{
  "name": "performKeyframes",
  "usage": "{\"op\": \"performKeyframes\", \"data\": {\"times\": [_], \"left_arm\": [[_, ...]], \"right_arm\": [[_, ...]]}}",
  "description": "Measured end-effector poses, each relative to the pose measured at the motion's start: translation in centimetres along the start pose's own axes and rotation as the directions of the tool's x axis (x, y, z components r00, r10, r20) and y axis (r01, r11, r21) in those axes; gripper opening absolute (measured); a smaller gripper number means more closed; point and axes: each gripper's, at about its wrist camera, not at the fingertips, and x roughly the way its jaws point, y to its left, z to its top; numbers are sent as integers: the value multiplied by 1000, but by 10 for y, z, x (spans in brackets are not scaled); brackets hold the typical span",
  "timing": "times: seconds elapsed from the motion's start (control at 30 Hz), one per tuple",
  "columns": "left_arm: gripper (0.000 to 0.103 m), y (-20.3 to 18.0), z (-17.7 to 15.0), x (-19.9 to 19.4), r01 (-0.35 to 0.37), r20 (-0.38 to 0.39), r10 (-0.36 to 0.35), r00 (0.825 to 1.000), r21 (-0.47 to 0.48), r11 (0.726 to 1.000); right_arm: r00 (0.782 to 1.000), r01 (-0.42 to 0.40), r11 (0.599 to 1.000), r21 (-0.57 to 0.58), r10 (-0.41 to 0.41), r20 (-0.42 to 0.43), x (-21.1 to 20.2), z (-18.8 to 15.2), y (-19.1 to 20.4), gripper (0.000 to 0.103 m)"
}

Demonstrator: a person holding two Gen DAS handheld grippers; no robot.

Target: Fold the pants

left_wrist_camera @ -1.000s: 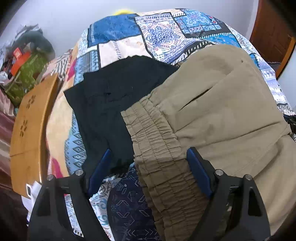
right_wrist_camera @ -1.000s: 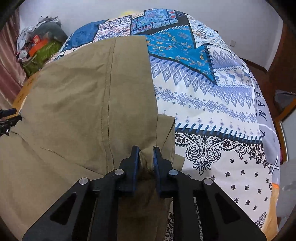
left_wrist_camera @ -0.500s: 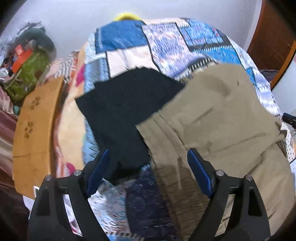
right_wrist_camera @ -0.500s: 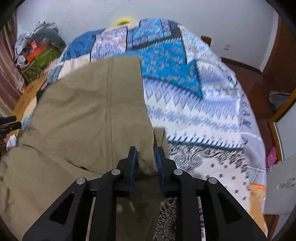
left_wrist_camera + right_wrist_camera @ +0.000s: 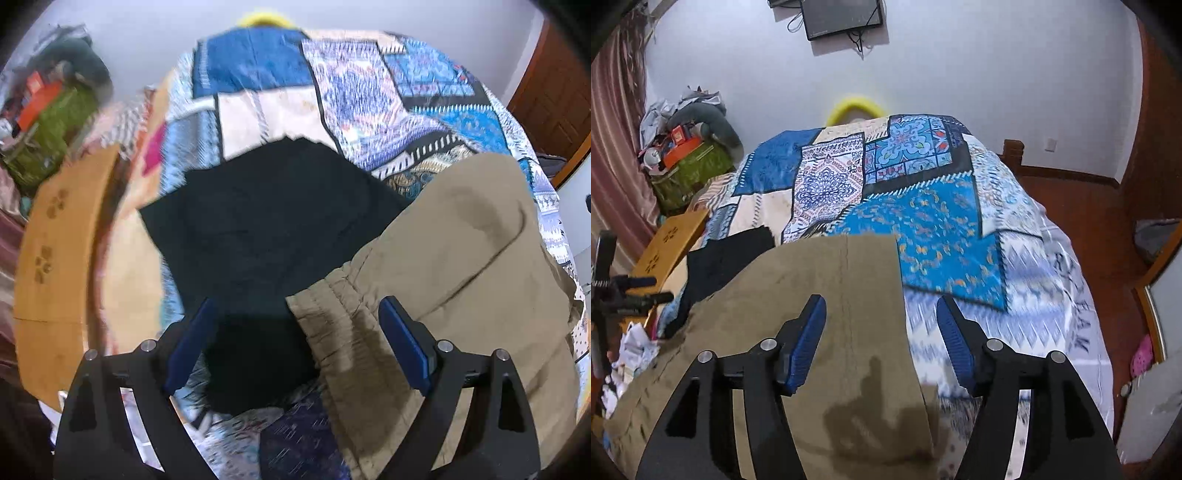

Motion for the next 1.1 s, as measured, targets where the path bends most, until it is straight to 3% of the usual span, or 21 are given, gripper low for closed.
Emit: {"op": "performKeyframes", "data": {"times": [0.17, 0.4, 0.5, 0.57, 0.6, 0.63, 0.73, 0.93, 1.1], "left_arm": [[91, 3, 1, 40, 2, -70, -4, 998, -36, 999], [89, 11, 2, 68, 112, -106, -125, 986, -116, 987], [78, 7, 2, 72, 166, -107, -177, 978, -100, 981], [65, 7, 2, 72, 209, -102, -220, 970, -112, 972], [59, 6, 3, 71, 220, -100, -231, 968, -111, 969], [56, 4, 4, 70, 209, -92, -218, 971, -106, 972], [49, -6, 4, 60, 148, -55, -151, 987, -61, 987], [42, -14, 11, 31, 44, 30, -44, 999, -7, 999], [41, -15, 27, -26, 21, 187, -24, 982, 20, 1000]], "right_arm": [[998, -14, 1000, 0, 14, -59, 44, 11, 0, 58], [993, -27, 999, 37, 30, -112, 105, 25, -6, 58], [987, 19, 999, 43, -12, -157, 127, 30, -10, 57], [992, 31, 999, 42, -26, -122, 129, 34, -10, 56], [993, 34, 999, 39, -30, -114, 130, 34, -9, 51], [994, 37, 999, 30, -34, -100, 130, 34, -7, 36], [996, 46, 999, 11, -45, -81, 128, 28, -1, 14], [997, 53, 998, -32, -55, -47, 109, 31, 4, 10], [997, 32, 999, -13, -31, 75, 49, 60, 3, 10]]}}
